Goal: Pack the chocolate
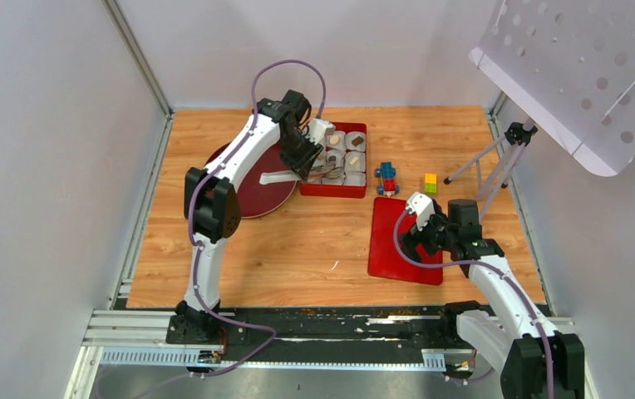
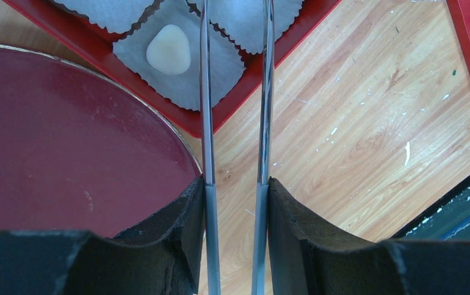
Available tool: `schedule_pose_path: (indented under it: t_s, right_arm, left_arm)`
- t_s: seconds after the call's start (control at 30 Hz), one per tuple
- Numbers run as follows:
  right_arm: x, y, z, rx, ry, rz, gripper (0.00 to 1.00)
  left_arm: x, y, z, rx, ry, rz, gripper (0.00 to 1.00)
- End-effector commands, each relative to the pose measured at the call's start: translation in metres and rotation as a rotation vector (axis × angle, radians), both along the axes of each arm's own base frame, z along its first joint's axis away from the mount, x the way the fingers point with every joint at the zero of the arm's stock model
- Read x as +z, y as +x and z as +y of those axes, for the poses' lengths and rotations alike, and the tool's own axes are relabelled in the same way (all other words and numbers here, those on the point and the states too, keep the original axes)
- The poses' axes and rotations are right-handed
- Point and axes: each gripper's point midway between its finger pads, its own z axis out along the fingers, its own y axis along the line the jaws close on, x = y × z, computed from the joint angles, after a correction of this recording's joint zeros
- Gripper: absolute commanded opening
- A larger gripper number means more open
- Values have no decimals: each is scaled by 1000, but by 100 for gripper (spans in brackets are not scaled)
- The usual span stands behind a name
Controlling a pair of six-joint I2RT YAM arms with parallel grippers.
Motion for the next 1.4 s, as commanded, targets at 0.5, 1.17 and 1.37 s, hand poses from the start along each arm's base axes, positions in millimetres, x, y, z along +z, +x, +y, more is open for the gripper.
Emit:
schedule_pose_path:
  t_s: [0.5, 1.17, 1.37]
  right_arm:
    - [11, 10, 0, 7, 3, -72, 98]
    - [11, 9, 1, 10, 3, -69, 98]
    - [9, 10, 1, 11, 3, -62, 98]
  left_arm:
    - [23, 1, -9, -27, -13, -59, 47]
    - [94, 35, 34, 60, 7, -293, 49]
    - [109, 67, 130, 350, 123, -383, 53]
